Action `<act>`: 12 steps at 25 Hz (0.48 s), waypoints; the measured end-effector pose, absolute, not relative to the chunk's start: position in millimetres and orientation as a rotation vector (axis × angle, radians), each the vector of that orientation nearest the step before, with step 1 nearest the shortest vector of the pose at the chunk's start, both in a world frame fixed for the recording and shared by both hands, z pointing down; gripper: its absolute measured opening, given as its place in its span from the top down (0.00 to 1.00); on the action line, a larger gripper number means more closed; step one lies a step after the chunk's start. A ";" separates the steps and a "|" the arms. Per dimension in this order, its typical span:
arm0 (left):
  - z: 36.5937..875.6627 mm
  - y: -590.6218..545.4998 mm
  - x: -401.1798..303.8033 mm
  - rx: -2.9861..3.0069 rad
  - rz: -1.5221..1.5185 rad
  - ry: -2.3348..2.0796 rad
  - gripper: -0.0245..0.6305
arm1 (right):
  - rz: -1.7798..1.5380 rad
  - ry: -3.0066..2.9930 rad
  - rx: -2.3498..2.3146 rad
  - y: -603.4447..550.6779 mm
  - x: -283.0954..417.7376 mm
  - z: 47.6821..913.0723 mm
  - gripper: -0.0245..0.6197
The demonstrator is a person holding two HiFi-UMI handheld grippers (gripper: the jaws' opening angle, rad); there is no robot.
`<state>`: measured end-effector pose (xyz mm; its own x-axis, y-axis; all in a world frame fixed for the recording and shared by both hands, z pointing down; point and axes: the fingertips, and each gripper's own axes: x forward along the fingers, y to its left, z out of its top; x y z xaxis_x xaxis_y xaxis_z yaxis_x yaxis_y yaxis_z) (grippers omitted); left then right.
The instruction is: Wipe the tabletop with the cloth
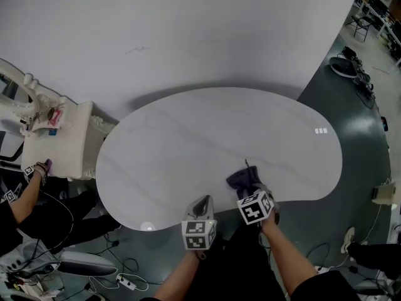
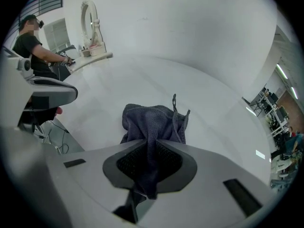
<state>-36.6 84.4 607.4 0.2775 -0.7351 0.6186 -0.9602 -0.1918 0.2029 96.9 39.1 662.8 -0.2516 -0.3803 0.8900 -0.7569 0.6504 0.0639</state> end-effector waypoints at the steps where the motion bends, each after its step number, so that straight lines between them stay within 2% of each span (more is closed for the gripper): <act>1: 607.1 86.0 -41.3 2.008 0.535 -1.509 0.96 | 0.471 -1.865 0.909 39.1 91.3 662.4 0.90; 12: 611.0 120.5 -96.7 2.059 0.577 -1.465 0.96 | 0.460 -1.912 0.917 59.0 12.4 662.2 0.90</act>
<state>-96.7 120.5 611.0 0.3166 -0.7157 0.6225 -0.9480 -0.2611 0.1819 12.4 59.0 662.2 -0.2843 -0.4074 0.8679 -0.7575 0.6503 0.0571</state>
